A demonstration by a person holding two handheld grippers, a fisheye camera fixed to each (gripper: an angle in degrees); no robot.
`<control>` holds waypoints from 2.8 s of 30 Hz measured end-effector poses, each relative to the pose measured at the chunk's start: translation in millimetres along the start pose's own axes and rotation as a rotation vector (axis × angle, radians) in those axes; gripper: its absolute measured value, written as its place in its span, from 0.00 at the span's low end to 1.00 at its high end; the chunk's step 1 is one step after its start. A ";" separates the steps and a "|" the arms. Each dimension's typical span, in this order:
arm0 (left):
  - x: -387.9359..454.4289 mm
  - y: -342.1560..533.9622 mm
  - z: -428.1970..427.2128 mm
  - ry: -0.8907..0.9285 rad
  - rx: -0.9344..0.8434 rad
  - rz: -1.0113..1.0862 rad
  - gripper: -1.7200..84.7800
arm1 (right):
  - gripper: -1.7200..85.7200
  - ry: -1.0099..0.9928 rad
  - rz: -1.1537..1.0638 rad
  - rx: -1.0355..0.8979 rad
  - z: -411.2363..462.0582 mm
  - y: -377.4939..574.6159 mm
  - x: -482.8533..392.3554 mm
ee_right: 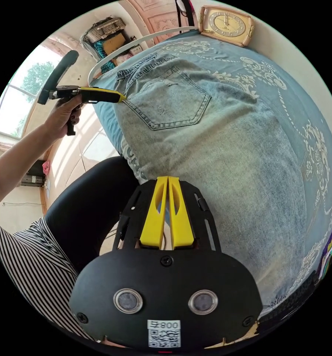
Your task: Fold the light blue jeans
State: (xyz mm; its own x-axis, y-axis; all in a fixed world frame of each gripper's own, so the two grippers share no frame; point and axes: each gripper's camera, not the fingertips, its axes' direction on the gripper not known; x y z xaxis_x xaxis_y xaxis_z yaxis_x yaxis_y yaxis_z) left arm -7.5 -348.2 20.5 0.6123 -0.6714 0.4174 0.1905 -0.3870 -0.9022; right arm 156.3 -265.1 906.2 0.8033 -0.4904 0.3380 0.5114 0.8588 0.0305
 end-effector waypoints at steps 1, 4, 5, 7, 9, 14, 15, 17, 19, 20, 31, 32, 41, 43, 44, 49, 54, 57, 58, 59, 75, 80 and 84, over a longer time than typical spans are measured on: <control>8.8 1.4 -3.9 0.031 0.053 0.016 0.02 | 0.02 -0.012 0.009 -0.023 -0.5 4.3 2.3; 46.3 5.2 -2.7 0.096 0.136 0.111 0.02 | 0.02 0.026 0.052 0.053 -11.1 36.0 9.3; 56.2 4.6 2.3 0.114 0.128 0.141 0.02 | 0.02 0.043 0.086 0.067 -10.8 53.1 15.8; 100.1 1.3 37.1 0.156 0.046 0.265 0.02 | 0.02 0.054 0.149 0.046 -0.7 79.5 29.4; 130.5 -2.5 78.2 0.155 -0.087 0.331 0.02 | 0.02 0.023 0.205 0.012 16.8 104.7 44.2; 166.6 -10.6 110.2 0.180 -0.091 0.306 0.03 | 0.02 -0.072 0.329 0.130 16.3 164.2 74.1; 179.0 -12.3 110.1 0.175 -0.056 0.324 0.03 | 0.02 -0.061 0.348 0.151 13.1 174.0 78.7; 204.6 -17.4 113.7 0.179 -0.023 0.380 0.03 | 0.03 -0.054 0.487 0.257 0.1 227.8 108.8; 248.5 -29.8 129.6 0.290 -0.021 0.478 0.05 | 0.03 -0.090 0.637 0.359 -6.6 283.8 139.4; 261.2 -33.9 135.7 0.323 -0.029 0.503 0.05 | 0.04 -0.117 0.752 0.439 -8.0 326.4 159.3; 591.7 -98.3 271.3 0.523 -0.237 1.073 0.13 | 0.12 -0.210 1.272 0.883 35.7 570.0 237.9; 607.6 -100.4 276.7 0.518 -0.242 1.098 0.13 | 0.12 -0.204 1.288 0.895 40.4 580.2 244.4; 777.8 -114.2 363.4 0.429 -0.333 1.285 0.16 | 0.14 -0.288 1.334 0.957 79.7 627.9 286.9; 803.6 -115.5 385.7 0.415 -0.360 1.296 0.16 | 0.14 -0.325 1.320 0.945 87.9 630.9 293.5; 809.0 -115.8 391.1 0.416 -0.368 1.297 0.16 | 0.14 -0.345 1.307 0.931 93.3 631.9 297.3; 844.7 -111.6 427.9 0.352 -0.413 1.363 0.16 | 0.13 -0.344 1.308 0.950 102.7 646.8 301.5; 856.6 -99.3 434.6 0.361 -0.413 1.443 0.11 | 0.11 -0.356 1.301 0.942 107.1 652.6 308.9; 860.3 -94.4 437.0 0.338 -0.405 1.415 0.09 | 0.10 -0.342 1.310 0.919 108.3 653.1 312.3; 859.7 -95.9 436.1 0.351 -0.412 1.404 0.08 | 0.09 -0.357 1.314 0.927 109.6 655.6 313.2; 859.2 -96.9 435.3 0.359 -0.417 1.396 0.08 | 0.09 -0.382 1.316 0.939 110.9 658.5 313.8; 754.0 -103.1 287.3 0.541 -0.154 1.341 0.06 | 0.06 -0.309 1.066 1.073 24.2 621.8 241.4; 679.7 -106.4 227.3 0.561 -0.059 1.305 0.06 | 0.07 -0.248 0.897 1.038 -18.7 563.9 198.1; 613.6 -105.1 181.3 0.540 -0.006 1.304 0.06 | 0.06 -0.229 0.794 0.999 -39.9 521.2 167.2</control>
State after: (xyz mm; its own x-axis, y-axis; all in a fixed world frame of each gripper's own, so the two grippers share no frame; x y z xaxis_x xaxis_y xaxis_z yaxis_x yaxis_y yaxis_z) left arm 487.3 -604.9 351.6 -0.0216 -0.6995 -0.7143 -0.2808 0.6899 -0.6672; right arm 569.4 94.6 941.1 0.6593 0.1524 0.7363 -0.6056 0.6880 0.3999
